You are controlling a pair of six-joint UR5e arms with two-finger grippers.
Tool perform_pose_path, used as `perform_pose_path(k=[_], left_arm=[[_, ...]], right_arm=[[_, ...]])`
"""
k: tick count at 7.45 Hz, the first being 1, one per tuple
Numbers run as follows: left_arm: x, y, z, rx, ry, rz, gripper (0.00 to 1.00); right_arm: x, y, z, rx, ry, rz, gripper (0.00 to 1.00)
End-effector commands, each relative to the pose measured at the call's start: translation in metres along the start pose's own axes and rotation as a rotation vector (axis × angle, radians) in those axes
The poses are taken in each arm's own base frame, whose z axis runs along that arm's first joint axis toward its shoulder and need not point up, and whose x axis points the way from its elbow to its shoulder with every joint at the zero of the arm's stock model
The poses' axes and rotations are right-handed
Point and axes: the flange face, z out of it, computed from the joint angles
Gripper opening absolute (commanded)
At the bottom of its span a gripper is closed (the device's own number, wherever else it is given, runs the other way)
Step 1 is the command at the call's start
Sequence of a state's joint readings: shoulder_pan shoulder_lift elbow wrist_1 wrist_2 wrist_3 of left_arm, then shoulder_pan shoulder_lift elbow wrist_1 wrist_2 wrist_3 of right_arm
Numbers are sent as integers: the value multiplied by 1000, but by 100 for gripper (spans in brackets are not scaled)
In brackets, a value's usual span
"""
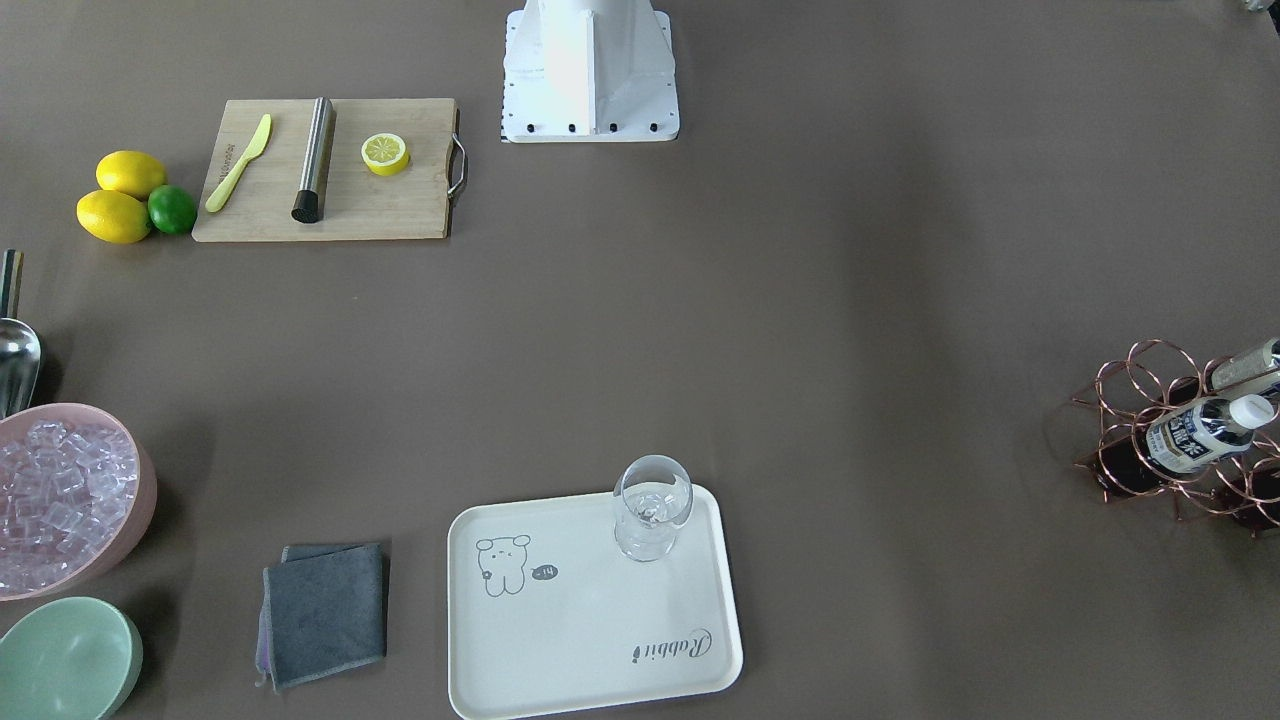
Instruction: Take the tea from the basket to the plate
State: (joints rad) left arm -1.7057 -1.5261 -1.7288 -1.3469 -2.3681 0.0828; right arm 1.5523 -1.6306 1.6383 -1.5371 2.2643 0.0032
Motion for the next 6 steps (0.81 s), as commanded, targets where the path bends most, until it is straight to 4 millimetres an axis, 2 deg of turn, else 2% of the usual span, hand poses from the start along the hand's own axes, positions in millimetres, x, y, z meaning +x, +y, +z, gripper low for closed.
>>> perform_pose_path(k=[1, 6], left_arm=[[0, 1, 1, 0, 5, 0, 99], [0, 1, 1, -2, 3, -2, 99]], right_arm=[[0, 1, -1, 1, -6, 1, 100], [0, 2, 0, 1, -23, 5, 100]])
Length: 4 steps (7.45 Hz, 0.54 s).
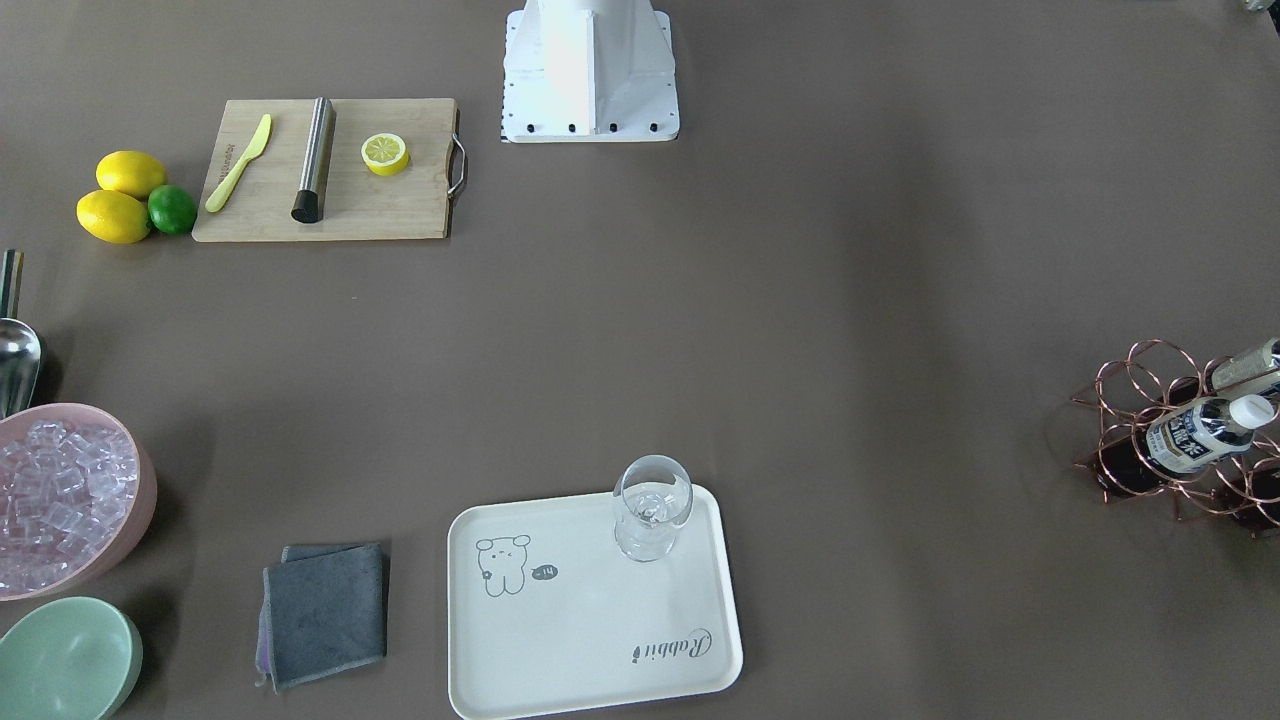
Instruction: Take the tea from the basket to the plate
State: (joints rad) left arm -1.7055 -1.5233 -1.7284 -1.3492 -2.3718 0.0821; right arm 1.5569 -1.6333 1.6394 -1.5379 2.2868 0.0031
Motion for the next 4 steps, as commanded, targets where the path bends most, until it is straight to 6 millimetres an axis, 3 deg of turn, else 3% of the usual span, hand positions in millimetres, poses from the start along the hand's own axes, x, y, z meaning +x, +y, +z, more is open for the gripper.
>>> perform_pose_path(k=[1, 4], left_arm=[[-1, 1, 1, -2, 1, -3, 99], [2, -3, 1, -14, -2, -75, 99]], right_arm=[[0, 0, 0, 0, 0, 0, 100], [-1, -2, -2, 4, 0, -2, 100]])
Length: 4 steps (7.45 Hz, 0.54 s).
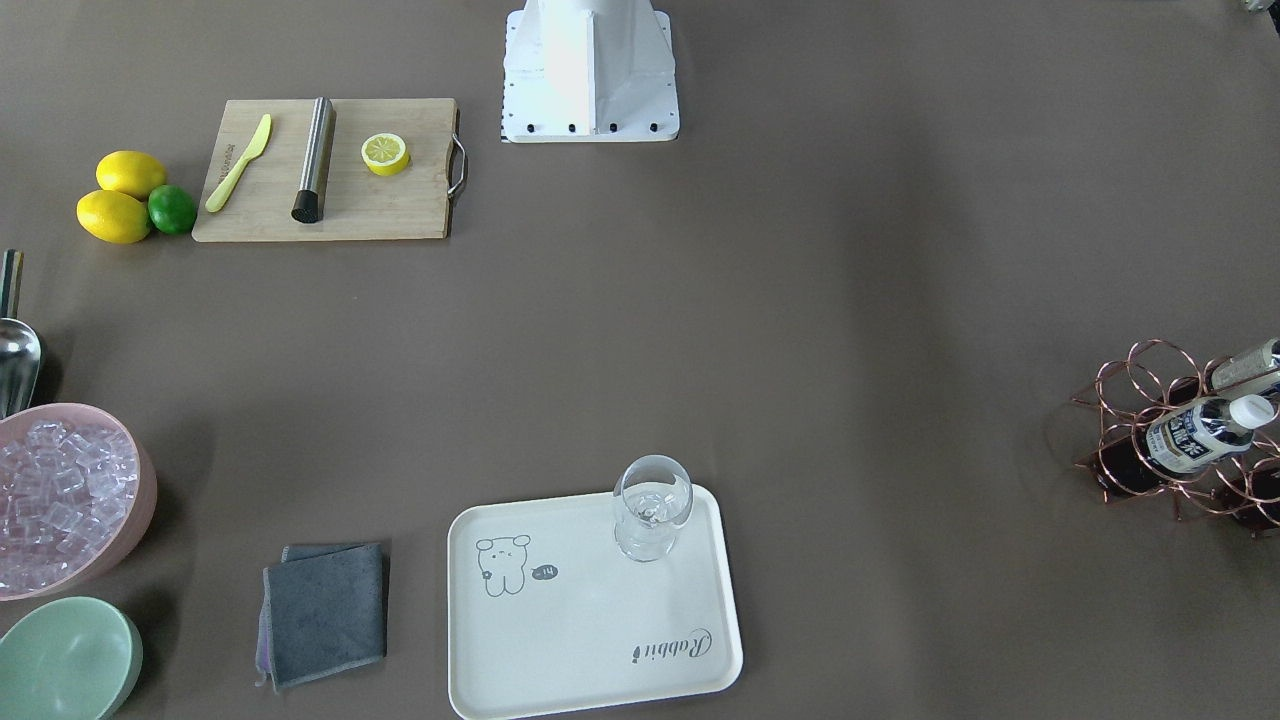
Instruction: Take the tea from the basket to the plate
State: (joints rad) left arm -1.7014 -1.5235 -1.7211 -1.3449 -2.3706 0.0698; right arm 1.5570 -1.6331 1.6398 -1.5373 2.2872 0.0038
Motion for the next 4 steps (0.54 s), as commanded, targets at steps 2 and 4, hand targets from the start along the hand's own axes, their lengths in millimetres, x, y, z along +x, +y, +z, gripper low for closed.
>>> perform_pose_path(k=[2, 4], left_arm=[[22, -20, -23, 28, 2, -276, 99], [65, -63, -66, 31, -3, -353, 99]], right_arm=[[-6, -8, -7, 16, 1, -13, 100], [-10, -12, -12, 26, 0, -22, 100]])
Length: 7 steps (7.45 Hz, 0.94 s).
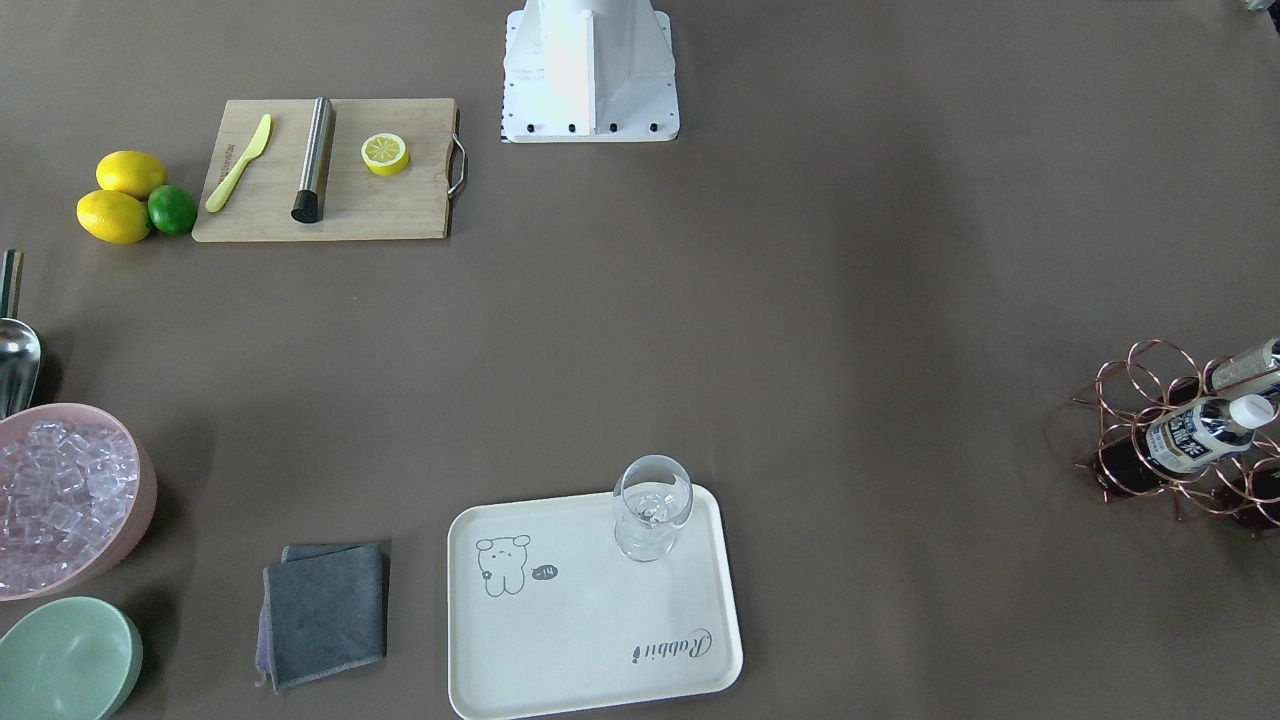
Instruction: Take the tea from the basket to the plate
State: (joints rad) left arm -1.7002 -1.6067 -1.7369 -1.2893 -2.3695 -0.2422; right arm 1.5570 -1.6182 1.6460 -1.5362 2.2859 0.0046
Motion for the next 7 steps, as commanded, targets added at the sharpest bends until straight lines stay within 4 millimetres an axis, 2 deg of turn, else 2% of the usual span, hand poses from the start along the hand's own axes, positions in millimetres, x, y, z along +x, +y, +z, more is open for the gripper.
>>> perform_pose_path(k=[1, 2, 3, 4, 5, 7], left_arm=[[69, -33, -56, -4, -7, -81, 99], [69, -36, -57, -8, -4, -137, 99], [88, -45, -70, 15, 0, -234, 99], [106, -50, -72, 19, 3, -313, 99], [108, -61, -67, 10, 0, -361, 99], [127, -91, -74, 13, 0, -383, 99]], right_arm=[[-7, -8, -7, 16, -6, -16, 100], [-13, -9, -14, 30, -6, -36, 100], [-23, -15, -26, 50, -6, -53, 100], [-32, -24, -32, 61, -20, -60, 100], [-43, -37, -37, 70, -23, -81, 100], [-52, -42, -39, 76, -25, -100, 100]])
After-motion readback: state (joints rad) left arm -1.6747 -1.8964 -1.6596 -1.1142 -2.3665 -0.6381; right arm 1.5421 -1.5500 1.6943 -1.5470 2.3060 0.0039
